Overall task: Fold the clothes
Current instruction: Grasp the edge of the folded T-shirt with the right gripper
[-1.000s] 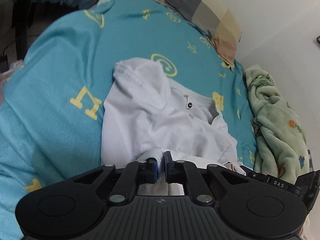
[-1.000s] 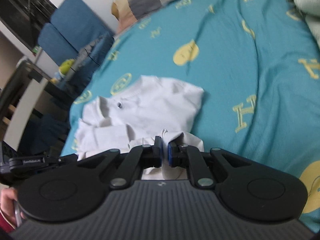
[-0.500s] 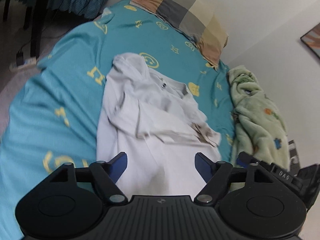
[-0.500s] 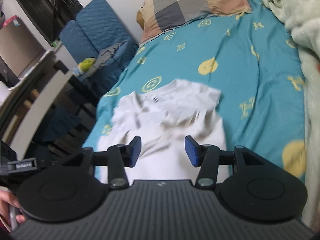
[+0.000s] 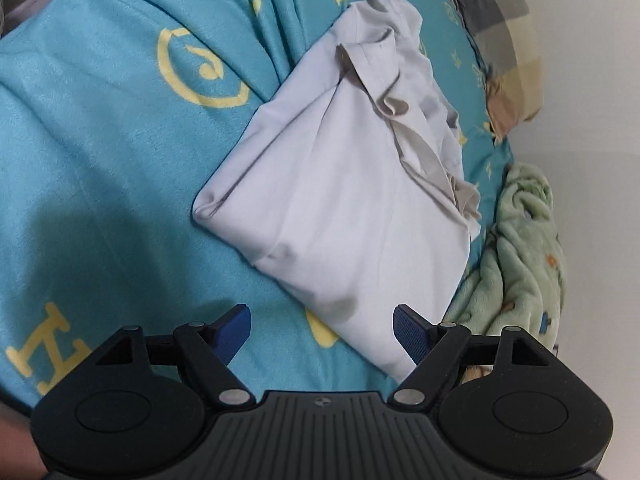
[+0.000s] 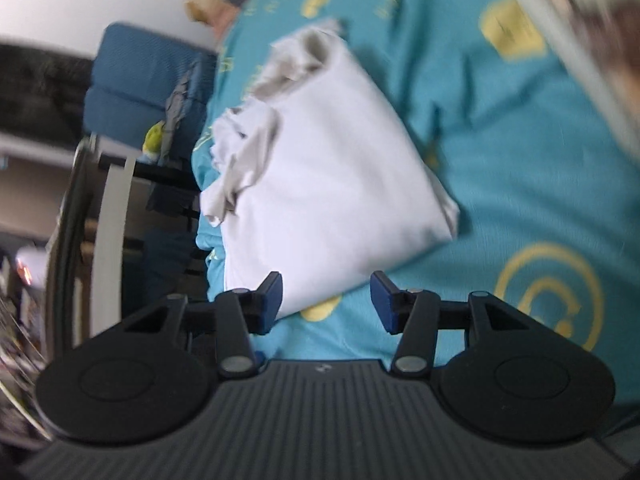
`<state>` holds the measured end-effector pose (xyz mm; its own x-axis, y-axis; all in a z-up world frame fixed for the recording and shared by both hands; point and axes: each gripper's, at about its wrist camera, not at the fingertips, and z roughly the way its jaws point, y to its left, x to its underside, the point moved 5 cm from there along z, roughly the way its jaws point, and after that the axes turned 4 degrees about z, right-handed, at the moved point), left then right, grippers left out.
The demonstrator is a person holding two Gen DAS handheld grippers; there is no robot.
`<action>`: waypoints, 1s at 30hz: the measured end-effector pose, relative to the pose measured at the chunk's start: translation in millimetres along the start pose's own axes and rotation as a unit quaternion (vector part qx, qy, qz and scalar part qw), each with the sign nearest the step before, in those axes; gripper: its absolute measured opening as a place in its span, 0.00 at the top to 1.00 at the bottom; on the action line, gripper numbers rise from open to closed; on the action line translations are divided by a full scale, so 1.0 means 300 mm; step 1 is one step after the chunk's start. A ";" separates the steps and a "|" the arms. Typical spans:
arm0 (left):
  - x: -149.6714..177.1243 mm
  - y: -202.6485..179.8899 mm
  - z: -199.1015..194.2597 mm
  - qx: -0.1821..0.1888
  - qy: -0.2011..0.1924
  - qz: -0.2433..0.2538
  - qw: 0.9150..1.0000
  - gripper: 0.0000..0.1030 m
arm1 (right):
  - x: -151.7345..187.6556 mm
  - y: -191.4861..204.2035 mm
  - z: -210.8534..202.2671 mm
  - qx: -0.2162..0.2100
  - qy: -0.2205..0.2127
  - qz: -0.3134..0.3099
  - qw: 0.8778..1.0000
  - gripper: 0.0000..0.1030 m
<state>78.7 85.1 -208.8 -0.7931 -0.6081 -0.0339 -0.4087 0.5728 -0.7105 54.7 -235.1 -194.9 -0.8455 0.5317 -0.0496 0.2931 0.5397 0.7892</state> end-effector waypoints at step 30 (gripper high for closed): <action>-0.086 -0.020 -0.026 0.001 -0.052 -0.006 0.999 0.45 | -0.093 -0.035 0.091 -0.067 -0.078 0.064 0.993 0.87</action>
<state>98.2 101.7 -198.3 -0.7375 -0.6682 -0.0980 -0.4169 0.5647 -0.7122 87.4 -237.9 -218.5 -0.7226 0.6906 -0.0294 0.3232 0.3751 0.8688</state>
